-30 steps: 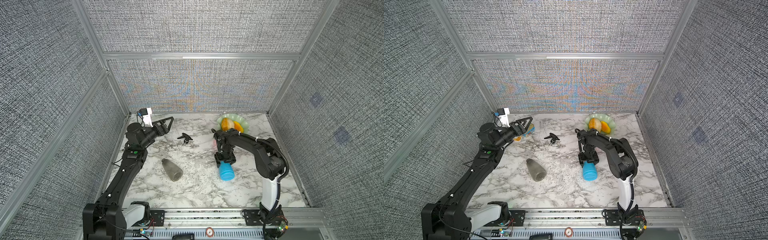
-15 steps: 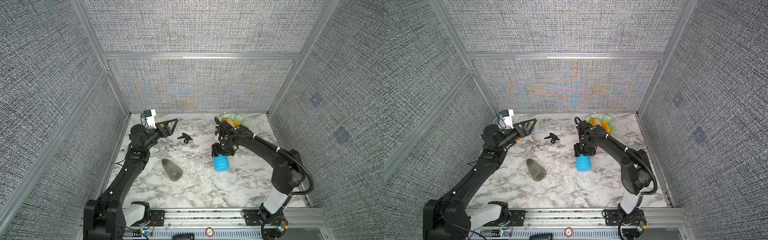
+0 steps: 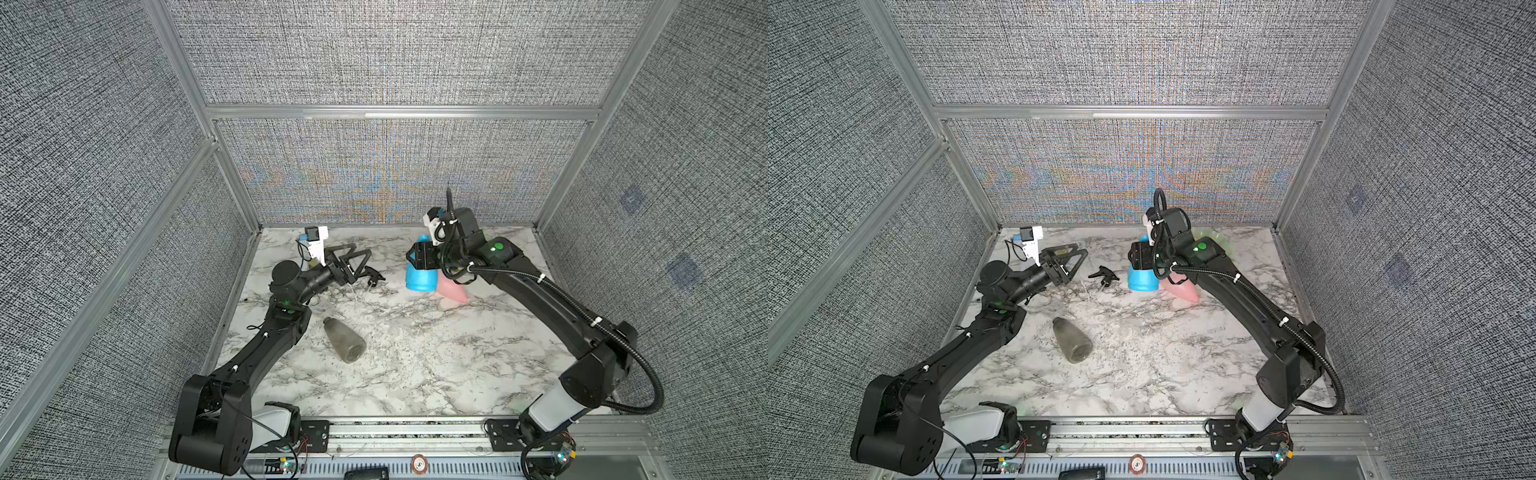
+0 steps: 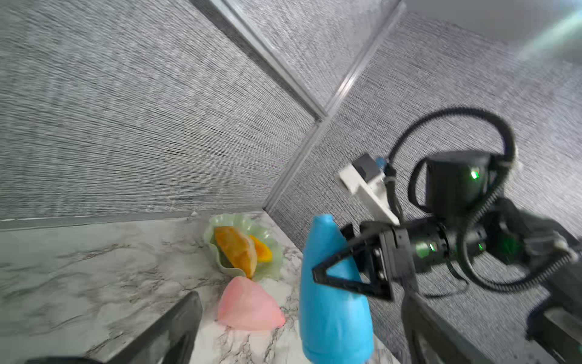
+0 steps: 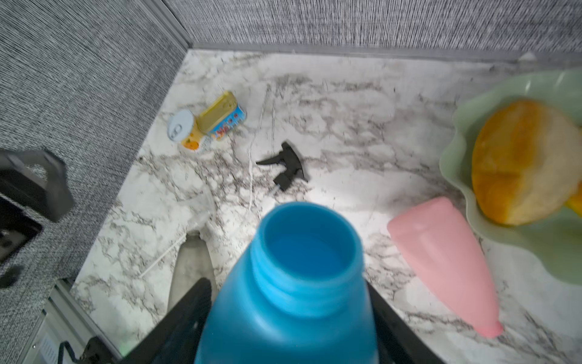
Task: Attach spray nozzles to spray bottles
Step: Pick up the spray bottle from the center of the board.
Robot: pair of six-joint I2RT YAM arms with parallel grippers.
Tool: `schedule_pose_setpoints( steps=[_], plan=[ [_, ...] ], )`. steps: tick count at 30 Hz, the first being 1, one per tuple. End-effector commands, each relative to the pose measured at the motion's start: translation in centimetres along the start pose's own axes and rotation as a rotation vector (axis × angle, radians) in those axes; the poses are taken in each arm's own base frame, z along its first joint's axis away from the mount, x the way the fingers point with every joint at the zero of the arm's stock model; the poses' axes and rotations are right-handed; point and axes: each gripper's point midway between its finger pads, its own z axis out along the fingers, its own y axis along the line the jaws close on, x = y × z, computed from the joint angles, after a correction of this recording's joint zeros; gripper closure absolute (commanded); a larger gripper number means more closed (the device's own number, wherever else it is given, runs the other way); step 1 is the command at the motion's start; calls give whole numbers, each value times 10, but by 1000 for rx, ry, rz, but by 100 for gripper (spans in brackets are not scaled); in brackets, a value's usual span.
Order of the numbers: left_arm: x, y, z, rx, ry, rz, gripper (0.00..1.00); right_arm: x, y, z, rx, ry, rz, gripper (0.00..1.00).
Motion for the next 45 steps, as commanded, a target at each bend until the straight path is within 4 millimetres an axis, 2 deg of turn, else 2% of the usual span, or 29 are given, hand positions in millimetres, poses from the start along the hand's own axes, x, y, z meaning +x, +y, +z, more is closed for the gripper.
schedule_pose_setpoints(
  steps=[1,4,7,12,19,25,40,45],
  plan=[
    [14,-41,3,160,49,173,1,-34,15,-13,-31,-135,-26,29],
    [37,-60,11,207,131,239,1,-47,31,-28,-69,-199,-44,29],
    [50,-66,16,220,163,271,1,-53,51,-41,-115,-248,-62,29],
    [59,-63,22,209,191,272,1,-53,79,-57,-182,-291,-94,29],
    [62,-64,24,208,189,274,3,-38,109,-60,-223,-279,-154,29],
    [59,-65,24,215,170,253,10,-30,121,-62,-235,-287,-189,29],
    [57,-70,25,252,152,215,6,-26,136,-60,-277,-299,-212,29],
    [53,-69,25,235,131,215,11,-24,135,-57,-276,-297,-208,29]
  ],
)
